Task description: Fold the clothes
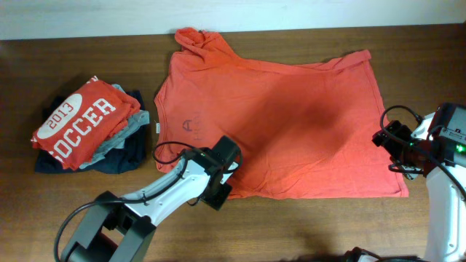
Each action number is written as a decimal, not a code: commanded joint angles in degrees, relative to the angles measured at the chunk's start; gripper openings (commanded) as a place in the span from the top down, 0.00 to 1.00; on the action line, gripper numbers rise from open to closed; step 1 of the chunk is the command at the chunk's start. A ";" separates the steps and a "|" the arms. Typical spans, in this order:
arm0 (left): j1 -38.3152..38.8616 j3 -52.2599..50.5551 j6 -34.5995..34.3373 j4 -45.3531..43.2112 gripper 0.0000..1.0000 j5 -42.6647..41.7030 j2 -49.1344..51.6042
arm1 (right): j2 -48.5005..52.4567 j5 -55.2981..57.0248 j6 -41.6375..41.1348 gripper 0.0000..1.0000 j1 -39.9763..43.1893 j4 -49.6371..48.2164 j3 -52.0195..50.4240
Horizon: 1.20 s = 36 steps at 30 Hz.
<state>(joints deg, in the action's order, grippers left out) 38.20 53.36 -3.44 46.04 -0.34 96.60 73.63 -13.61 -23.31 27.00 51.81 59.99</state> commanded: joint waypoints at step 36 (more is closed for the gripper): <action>-3.69 14.32 -6.38 24.22 1.00 -6.19 -0.52 | 0.20 0.31 0.59 0.18 -0.37 0.24 0.46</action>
<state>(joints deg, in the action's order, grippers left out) 34.41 62.24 -9.21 65.93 -4.86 97.17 73.67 -13.58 -23.31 27.00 52.21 59.99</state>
